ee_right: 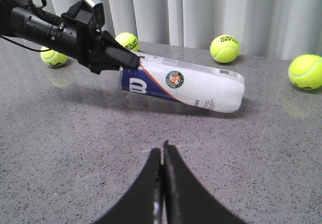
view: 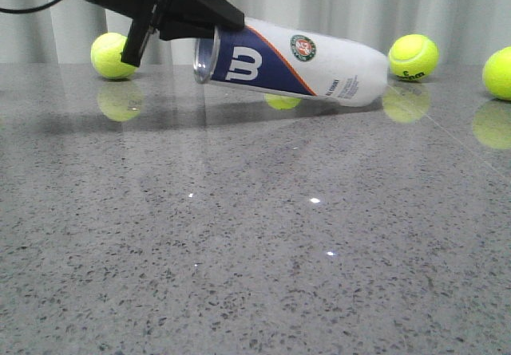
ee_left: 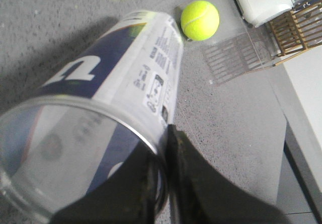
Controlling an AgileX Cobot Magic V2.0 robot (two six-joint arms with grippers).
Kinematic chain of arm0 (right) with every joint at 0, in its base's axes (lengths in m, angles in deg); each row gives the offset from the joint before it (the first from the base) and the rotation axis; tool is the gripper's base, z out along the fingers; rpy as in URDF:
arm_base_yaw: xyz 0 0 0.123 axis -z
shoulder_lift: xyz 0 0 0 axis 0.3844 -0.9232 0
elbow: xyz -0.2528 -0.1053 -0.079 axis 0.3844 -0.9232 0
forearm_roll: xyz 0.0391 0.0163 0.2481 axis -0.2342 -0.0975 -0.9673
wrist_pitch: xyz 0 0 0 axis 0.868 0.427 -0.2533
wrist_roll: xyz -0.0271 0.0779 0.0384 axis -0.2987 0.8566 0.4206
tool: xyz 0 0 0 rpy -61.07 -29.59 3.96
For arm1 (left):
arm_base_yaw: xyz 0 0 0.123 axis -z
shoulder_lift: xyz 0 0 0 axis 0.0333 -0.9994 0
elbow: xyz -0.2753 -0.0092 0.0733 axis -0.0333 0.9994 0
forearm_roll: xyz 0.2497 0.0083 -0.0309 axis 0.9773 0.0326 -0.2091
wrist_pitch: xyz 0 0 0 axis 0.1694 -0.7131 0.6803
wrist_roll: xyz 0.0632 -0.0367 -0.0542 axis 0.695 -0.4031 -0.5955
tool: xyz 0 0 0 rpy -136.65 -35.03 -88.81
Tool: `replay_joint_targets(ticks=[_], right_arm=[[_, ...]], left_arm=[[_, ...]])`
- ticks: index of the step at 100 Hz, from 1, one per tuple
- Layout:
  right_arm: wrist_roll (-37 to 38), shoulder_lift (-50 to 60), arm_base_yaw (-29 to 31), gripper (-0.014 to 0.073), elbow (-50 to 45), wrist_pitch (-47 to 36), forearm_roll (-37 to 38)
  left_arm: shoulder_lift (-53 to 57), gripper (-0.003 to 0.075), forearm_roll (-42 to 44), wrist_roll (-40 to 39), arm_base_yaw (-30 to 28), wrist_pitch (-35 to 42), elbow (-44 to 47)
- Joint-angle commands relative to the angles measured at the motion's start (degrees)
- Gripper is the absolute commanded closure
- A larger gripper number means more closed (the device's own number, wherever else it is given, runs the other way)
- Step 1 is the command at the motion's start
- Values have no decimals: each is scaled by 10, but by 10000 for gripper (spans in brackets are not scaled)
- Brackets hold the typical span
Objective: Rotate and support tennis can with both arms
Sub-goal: 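Grasp the can's open rim with the left gripper and lift it, then swing the can upright with the left gripper and set it down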
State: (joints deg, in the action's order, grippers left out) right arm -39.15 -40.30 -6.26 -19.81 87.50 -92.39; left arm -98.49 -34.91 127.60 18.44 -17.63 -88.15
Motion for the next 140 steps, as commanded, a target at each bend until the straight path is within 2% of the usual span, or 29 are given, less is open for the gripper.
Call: replay_joint_targets(ticks=[1, 9, 24, 39, 47, 63, 77, 93, 115, 140], right_arm=[[0, -4, 3, 655, 14, -49, -1], [0, -4, 3, 655, 14, -49, -1], [0, -4, 3, 655, 14, -49, -1], [0, -4, 3, 655, 14, -49, -1], [0, -4, 3, 655, 14, -49, -1], [0, -4, 3, 655, 14, -49, -1], [0, -4, 3, 655, 14, -49, -1], [0, -4, 3, 655, 14, -49, -1], [0, -4, 3, 655, 14, -49, -1], [0, -4, 3, 655, 14, -49, -1]], left_arm=[[61, 739, -33, 26, 4, -3, -17], [101, 739, -19, 35, 4, 8, -17], [182, 739, 66, 35, 4, 23, -17], [258, 739, 200, -35, 4, 17, -17], [286, 739, 277, -85, 4, -14, -17], [326, 739, 354, -145, 4, -99, -17], [349, 739, 474, -216, 8, -146, -17], [354, 739, 579, -268, 47, -178, -18], [346, 739, 713, -327, 142, -178, -46], [304, 739, 727, -336, 186, -178, -81]])
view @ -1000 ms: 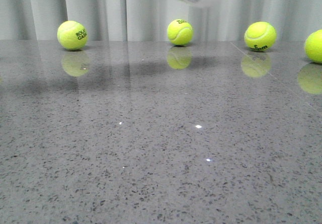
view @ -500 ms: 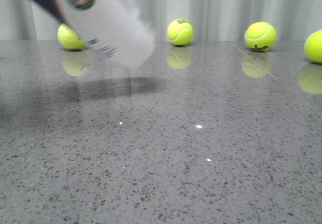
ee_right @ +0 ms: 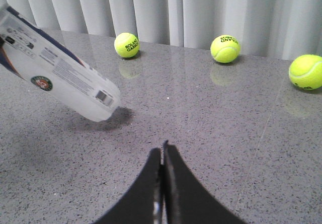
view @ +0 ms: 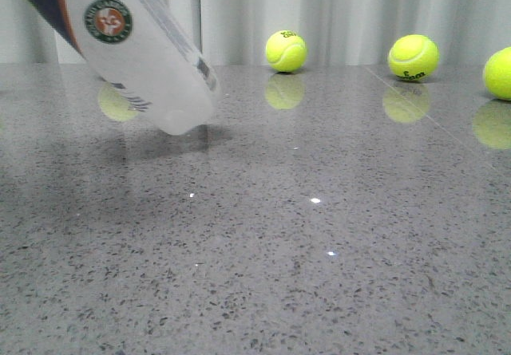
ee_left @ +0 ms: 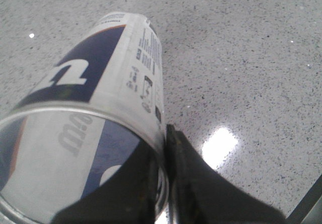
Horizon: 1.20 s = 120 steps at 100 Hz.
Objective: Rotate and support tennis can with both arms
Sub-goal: 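Swing the can upright with the left gripper and set it down, then open the left gripper and lift it off the upright can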
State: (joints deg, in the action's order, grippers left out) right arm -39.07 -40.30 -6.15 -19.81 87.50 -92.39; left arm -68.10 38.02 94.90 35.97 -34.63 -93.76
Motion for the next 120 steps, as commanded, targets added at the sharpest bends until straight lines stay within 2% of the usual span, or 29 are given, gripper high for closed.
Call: replay_joint_targets(ticks=[1, 32, 42, 55, 60, 66, 120], right_arm=[[-1, -4, 1, 655, 14, -49, -1], [-1, -4, 1, 655, 14, -49, -1], [-1, -4, 1, 655, 14, -49, -1], [-1, -4, 1, 655, 14, -49, -1], [-1, -4, 1, 655, 14, -49, -1], [-1, -4, 1, 655, 14, -49, -1], [-1, -4, 1, 655, 14, -49, -1]], left_arm=[[-1, 739, -2, -9, 11, -8, -25], [-20, 720, -9, -3, 13, -8, -46], [-21, 618, -10, -3, 13, -8, -46], [-26, 370, -10, -3, 13, -8, -47], [-30, 296, -10, -3, 13, -8, -48], [-41, 242, -10, -2, 13, -8, -55], [-179, 239, 9, 10, 13, -8, -233]])
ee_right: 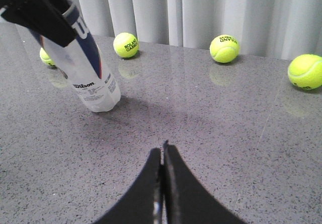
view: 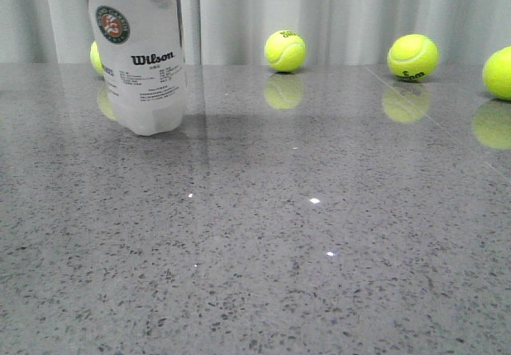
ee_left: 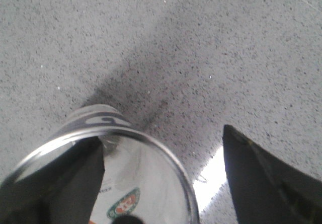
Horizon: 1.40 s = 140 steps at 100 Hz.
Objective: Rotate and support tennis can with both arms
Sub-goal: 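Open the left gripper and lift it off the upright can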
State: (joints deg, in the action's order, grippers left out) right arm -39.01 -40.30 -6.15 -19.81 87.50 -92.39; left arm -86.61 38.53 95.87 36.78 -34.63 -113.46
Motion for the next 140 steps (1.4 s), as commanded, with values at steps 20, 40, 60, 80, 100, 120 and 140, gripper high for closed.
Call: replay_joint_targets(ticks=[20, 40, 60, 80, 100, 120, 140], right_arm=[[-2, -4, 1, 655, 14, -49, -1], [-2, -4, 1, 655, 14, -49, -1], [-2, -4, 1, 655, 14, -49, -1], [-2, -4, 1, 655, 14, -49, -1], [-2, -4, 1, 655, 14, -49, -1], [-2, -4, 1, 655, 14, -49, -1], [-2, -4, 1, 655, 14, -49, -1]], left_arm=[[-8, 239, 35, 0, 1, -8, -55], [-8, 239, 43, 0, -8, 10, -55], [-8, 262, 56, 0, -8, 32, -55], [8, 478, 56, -24, -8, 98, -55], [42, 738, 56, -30, -8, 136, -53], [76, 739, 56, -35, -8, 152, -39], [133, 739, 56, -49, -8, 215, 39]])
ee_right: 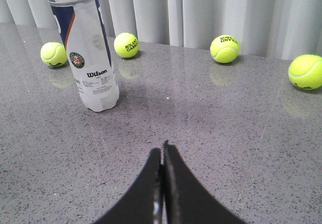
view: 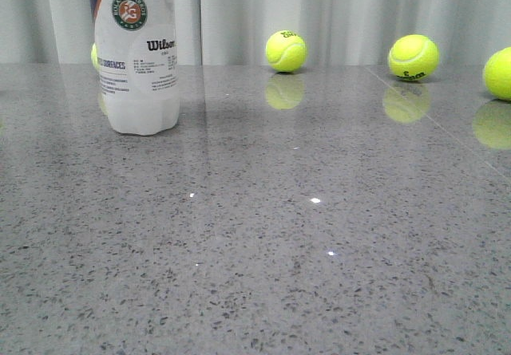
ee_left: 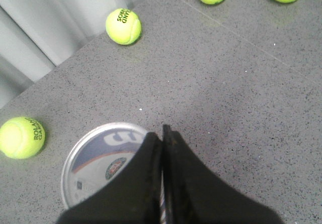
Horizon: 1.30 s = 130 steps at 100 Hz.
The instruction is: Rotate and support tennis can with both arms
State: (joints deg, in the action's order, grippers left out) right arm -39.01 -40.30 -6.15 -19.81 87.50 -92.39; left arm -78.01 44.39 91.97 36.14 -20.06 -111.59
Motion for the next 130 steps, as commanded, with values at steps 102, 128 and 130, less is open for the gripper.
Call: replay_joint_targets(ticks=[102, 128, 130], right_arm=[[-2, -4, 1, 655, 14, -49, -1], [-2, -4, 1, 655, 14, -49, -1], [-2, -4, 1, 655, 14, -49, -1]], left_arm=[[507, 739, 98, -182, -152, 225, 576], [570, 739, 116, -182, -234, 280, 651], [575, 739, 110, -182, -240, 294, 661]])
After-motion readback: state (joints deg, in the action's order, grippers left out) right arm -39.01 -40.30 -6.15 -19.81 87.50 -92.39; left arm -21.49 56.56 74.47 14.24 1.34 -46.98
